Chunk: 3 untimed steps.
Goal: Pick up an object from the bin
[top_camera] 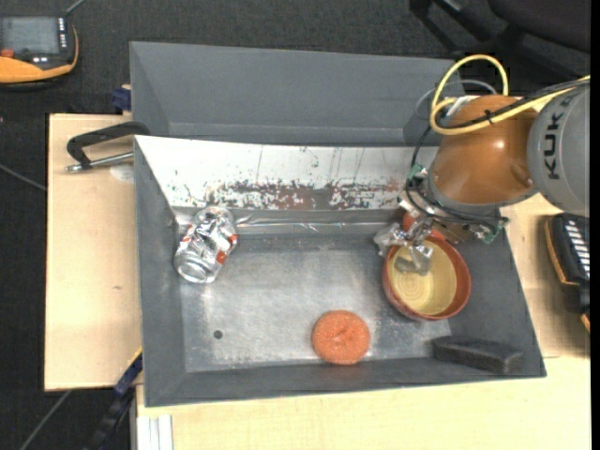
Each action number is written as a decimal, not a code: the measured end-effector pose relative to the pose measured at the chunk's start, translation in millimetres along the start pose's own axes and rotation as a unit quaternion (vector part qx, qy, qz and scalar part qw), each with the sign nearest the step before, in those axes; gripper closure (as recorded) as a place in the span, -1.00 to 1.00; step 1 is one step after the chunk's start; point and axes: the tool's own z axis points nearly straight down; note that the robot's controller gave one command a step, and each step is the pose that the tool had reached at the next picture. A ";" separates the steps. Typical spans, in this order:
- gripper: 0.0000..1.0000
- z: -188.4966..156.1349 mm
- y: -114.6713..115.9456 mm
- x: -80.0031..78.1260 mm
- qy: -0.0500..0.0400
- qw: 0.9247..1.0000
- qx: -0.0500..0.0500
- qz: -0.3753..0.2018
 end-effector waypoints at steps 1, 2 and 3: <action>1.00 0.0 0.0 0.0 0.000 1.000 0.000 0.000; 1.00 0.0 0.0 0.0 0.000 1.000 0.000 0.000; 1.00 0.0 0.0 0.0 0.000 1.000 0.000 0.000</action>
Offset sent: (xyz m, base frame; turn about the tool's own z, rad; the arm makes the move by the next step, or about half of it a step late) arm 0.0000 0.0000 0.0000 0.0000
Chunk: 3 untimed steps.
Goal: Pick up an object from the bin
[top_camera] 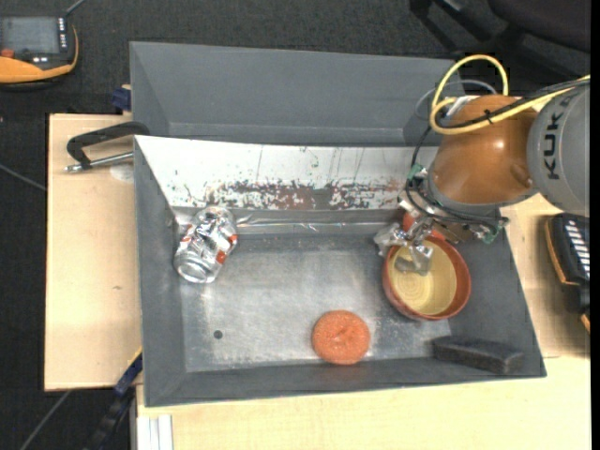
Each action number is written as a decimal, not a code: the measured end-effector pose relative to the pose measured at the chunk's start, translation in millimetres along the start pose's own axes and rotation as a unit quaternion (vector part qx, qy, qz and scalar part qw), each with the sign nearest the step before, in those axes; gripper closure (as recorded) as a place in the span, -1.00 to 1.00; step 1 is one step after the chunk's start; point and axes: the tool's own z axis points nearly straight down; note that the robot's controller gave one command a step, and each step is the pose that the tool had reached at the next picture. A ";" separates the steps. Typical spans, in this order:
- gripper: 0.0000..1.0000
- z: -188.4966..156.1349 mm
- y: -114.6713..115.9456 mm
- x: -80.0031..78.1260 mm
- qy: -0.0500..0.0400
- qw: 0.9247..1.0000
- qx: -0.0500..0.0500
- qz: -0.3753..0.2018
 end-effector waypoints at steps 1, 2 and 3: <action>1.00 0.0 0.0 0.0 0.000 1.000 0.000 0.000; 1.00 -1.2 -17.6 6.5 -0.005 0.993 0.000 -0.120; 1.00 -1.2 -17.7 6.5 -0.006 0.993 -0.001 -0.120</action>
Offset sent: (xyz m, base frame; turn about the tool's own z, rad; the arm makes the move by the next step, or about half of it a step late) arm 0.0000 0.0000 0.0000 0.0000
